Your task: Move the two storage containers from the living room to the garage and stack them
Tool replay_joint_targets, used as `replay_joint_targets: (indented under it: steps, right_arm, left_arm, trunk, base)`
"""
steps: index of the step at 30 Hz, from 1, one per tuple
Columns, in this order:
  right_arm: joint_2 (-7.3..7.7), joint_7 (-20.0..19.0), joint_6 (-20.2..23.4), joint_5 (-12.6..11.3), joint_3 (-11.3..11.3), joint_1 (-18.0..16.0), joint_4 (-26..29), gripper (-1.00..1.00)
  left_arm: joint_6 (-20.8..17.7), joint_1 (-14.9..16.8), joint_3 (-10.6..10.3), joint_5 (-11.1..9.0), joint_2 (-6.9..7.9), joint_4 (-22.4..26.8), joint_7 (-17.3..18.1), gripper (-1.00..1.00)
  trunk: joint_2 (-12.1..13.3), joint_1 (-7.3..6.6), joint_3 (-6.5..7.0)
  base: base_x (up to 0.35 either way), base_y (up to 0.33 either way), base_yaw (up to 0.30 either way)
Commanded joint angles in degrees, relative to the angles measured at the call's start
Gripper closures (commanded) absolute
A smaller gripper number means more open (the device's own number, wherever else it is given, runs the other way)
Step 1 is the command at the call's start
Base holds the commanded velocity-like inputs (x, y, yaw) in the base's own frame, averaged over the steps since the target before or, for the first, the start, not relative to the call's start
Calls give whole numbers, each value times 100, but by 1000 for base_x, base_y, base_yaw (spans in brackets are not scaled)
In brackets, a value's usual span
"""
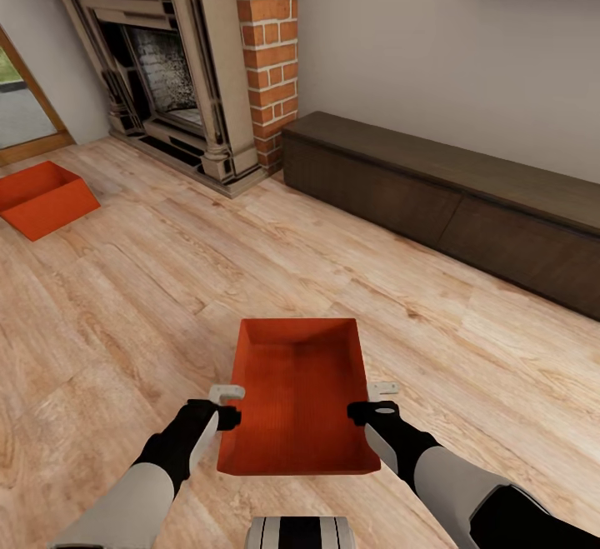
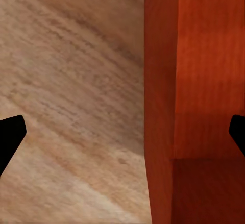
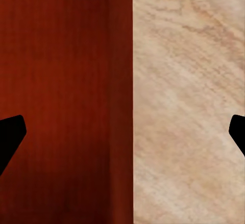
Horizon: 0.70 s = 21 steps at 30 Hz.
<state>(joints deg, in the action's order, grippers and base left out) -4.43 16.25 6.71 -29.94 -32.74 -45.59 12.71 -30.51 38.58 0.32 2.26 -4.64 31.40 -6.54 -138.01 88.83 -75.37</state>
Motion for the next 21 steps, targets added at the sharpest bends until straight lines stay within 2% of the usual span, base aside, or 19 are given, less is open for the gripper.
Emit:
replay_joint_targets:
  steps: [1, 21]
  right_arm:
    - [3, 40, 38, -29, -48, -2, 13, -100]
    - [2, 37, 88, -18, -65, -2, 13, -100]
  left_arm:
    - [-12, 4, 3, 24, -2, 1, -7, -100]
    - [186, 9, 10, -5, -6, -70, 3, -100]
  trunk:
    - [-2, -1, -4]
    - [-2, -1, -4]
  base:
    - [0, 0, 0]
    - [0, 0, 0]
